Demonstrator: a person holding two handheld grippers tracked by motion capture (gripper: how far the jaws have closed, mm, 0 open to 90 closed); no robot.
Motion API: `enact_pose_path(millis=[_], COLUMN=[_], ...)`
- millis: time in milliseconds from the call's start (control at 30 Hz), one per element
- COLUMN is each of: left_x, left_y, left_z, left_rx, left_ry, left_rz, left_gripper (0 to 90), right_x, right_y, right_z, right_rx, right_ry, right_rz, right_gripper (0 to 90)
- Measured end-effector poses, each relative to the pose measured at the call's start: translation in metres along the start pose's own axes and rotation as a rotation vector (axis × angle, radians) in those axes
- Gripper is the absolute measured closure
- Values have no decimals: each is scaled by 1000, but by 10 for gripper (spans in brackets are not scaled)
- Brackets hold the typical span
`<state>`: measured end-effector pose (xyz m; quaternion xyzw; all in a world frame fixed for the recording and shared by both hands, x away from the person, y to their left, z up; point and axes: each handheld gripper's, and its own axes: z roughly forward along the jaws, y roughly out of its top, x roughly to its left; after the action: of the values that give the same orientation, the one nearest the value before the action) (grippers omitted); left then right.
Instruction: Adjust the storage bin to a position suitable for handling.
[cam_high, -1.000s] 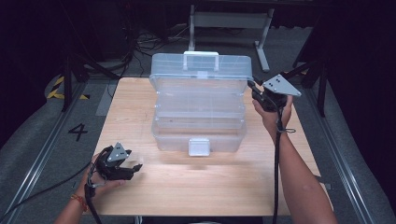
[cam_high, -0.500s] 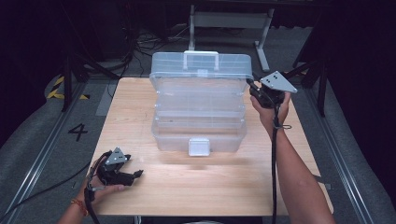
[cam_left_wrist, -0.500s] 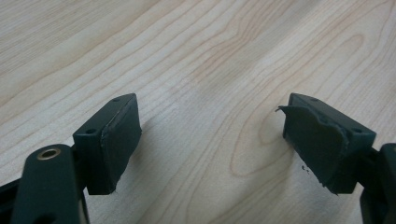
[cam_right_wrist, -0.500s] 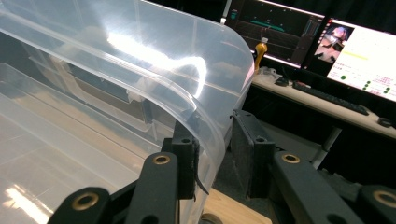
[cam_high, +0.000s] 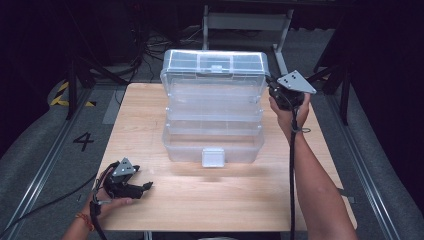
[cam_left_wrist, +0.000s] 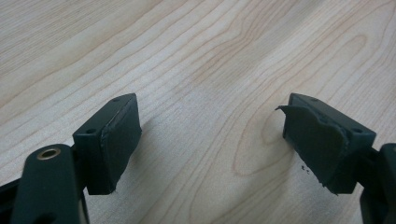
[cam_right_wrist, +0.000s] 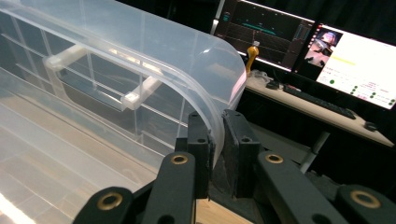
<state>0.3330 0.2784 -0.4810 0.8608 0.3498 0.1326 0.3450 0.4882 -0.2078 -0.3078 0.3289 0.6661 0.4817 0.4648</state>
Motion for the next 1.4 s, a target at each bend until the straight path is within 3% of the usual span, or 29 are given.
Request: enact_pose_path(millis=[433, 1400], left_x=[0, 0], left_y=[0, 0], left_z=[0, 0], left_rx=[1, 0], left_ry=[-3, -5], left_rz=[0, -1], left_gripper=[197, 197], right_x=[-1, -12], right_y=[5, 11], right_z=[14, 34], right_rx=[11, 41], right_ry=[-50, -20], right_rz=[-30, -17], right_gripper=[850, 856])
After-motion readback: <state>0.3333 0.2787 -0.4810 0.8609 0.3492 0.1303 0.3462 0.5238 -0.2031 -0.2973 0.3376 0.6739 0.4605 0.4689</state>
